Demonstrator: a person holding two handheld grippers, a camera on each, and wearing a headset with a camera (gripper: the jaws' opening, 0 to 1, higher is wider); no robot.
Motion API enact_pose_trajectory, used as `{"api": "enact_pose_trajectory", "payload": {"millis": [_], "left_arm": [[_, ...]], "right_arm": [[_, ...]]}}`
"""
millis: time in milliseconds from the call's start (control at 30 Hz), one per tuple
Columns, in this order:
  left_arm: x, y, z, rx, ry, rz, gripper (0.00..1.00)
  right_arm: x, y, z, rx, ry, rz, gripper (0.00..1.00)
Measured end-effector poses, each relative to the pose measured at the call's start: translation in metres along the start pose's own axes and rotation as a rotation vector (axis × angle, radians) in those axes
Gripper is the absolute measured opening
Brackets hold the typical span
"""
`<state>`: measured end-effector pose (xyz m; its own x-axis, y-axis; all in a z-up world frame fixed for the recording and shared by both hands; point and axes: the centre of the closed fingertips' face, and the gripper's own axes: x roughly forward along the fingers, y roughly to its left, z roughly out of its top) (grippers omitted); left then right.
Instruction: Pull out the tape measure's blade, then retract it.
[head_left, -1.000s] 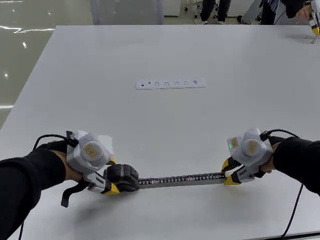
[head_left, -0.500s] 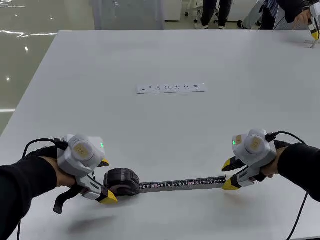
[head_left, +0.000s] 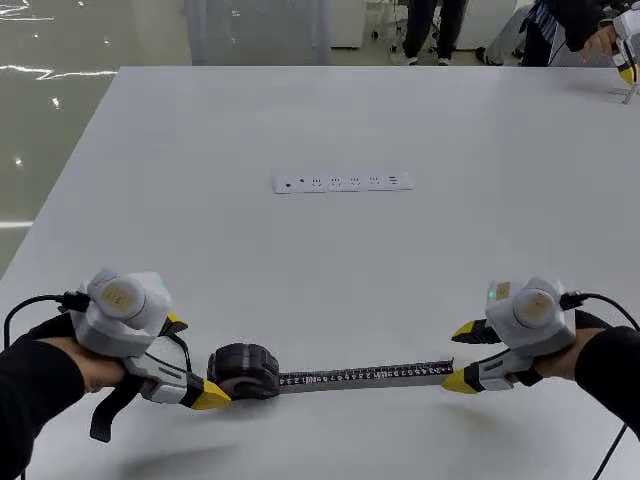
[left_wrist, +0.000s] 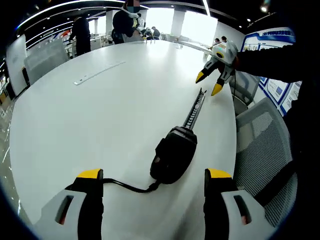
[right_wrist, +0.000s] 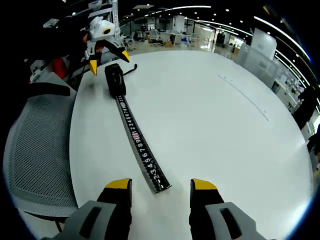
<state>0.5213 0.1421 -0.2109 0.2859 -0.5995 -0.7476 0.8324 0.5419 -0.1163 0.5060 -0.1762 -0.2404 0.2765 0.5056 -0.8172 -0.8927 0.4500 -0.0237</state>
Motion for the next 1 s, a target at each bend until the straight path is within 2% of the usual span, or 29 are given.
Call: {"api": "enact_pose_trajectory", "payload": {"millis": [100, 167, 233, 300, 367, 433, 567, 800, 1000], "left_arm": [[-0.007, 0.004, -0.004, -0.033, -0.031, 0.028, 0.83], [-0.012, 0.005, -0.009, -0.057, -0.049, 0.051, 0.83], [-0.018, 0.004, -0.013, -0.084, -0.071, 0.071, 0.85], [-0.022, 0.003, -0.017, -0.091, -0.084, 0.083, 0.86], [-0.027, 0.004, -0.025, -0.102, -0.094, 0.099, 0.87], [-0.033, 0.004, -0.035, -0.129, -0.1, 0.121, 0.88], [-0.043, 0.001, -0.047, -0.158, -0.118, 0.158, 0.92], [-0.054, -0.008, -0.053, -0.148, -0.146, 0.192, 0.96], [-0.062, -0.012, -0.048, -0.109, -0.197, 0.207, 0.99]], "right_arm": [[-0.005, 0.004, -0.004, 0.019, -0.011, -0.009, 0.48], [-0.011, 0.003, -0.005, 0.034, -0.027, -0.044, 0.5], [-0.017, 0.004, -0.006, 0.072, -0.054, -0.061, 0.51], [-0.022, 0.004, -0.009, 0.08, -0.065, -0.078, 0.52], [-0.026, 0.004, -0.013, 0.087, -0.079, -0.101, 0.55], [-0.03, 0.008, -0.018, 0.104, -0.085, -0.103, 0.56], [-0.038, 0.015, -0.026, 0.112, -0.093, -0.102, 0.58], [-0.051, 0.012, -0.035, 0.155, -0.122, -0.133, 0.66], [-0.063, 0.011, -0.037, 0.136, -0.127, -0.165, 0.74]]}}
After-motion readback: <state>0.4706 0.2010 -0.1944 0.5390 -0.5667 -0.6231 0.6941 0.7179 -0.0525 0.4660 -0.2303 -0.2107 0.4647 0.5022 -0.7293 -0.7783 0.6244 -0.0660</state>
